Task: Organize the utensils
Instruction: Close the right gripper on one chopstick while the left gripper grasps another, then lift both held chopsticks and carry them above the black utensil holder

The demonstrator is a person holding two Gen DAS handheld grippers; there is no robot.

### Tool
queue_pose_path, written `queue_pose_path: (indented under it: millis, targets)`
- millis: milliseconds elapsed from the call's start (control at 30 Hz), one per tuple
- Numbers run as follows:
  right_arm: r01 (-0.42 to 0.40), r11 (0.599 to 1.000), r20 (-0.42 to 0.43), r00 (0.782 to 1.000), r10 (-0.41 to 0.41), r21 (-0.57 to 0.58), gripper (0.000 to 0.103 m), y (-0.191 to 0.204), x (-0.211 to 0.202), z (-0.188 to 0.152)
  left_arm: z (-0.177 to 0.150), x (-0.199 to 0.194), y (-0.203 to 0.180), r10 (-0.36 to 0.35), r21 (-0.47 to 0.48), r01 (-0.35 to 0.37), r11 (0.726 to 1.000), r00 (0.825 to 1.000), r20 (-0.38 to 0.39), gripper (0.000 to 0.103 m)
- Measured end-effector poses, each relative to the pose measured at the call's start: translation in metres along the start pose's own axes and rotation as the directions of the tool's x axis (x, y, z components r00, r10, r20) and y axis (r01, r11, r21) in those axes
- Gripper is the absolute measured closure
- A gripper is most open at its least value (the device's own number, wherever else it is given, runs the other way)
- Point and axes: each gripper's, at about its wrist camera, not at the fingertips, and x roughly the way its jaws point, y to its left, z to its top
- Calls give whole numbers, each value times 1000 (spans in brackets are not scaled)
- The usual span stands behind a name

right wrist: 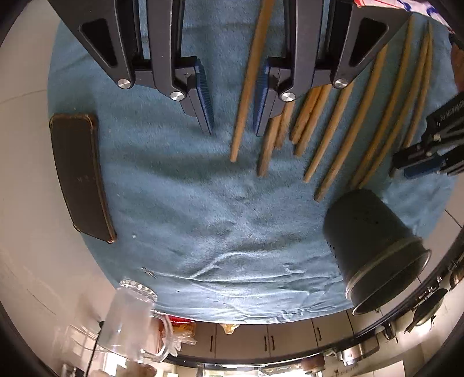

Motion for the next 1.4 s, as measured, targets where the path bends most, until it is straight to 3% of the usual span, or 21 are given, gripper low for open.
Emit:
queue_pose_path:
  millis: [33,67,200,433,700,1033,1200,1400]
  targets:
    - [2,1000,0,1000,-2,-5,95,1,1,2,0,1,1,-9,-9,9,1000,1000,-2,96]
    - [2,1000,2,1000,-2,-9,96,2,1,3,-1,-1,4,-21,-23,21,1000,1000,0,96]
    - [-72,997,64,996,69,41,97,-4,-12,-2,-5,-18,14,-26,-68,29,997,999,48,96]
    - [-131,990,229,967,115,58,97,-4,-75,-23,-19,-94,15,-41,-102,62,993,980,195,96]
    - [-147,989,415,901,128,14,97,3,-161,-58,-55,-193,-6,-35,-67,67,996,915,402,96]
    - [-153,988,537,831,146,-32,97,10,-228,-101,-104,-262,-26,-12,-71,60,996,840,542,96]
    - [-154,986,583,797,160,-61,97,14,-253,-105,-107,-281,-28,-23,-70,79,994,812,584,96]
    - [-171,982,611,770,184,-80,97,17,-268,-83,-83,-293,-24,-55,-64,116,991,799,599,96]
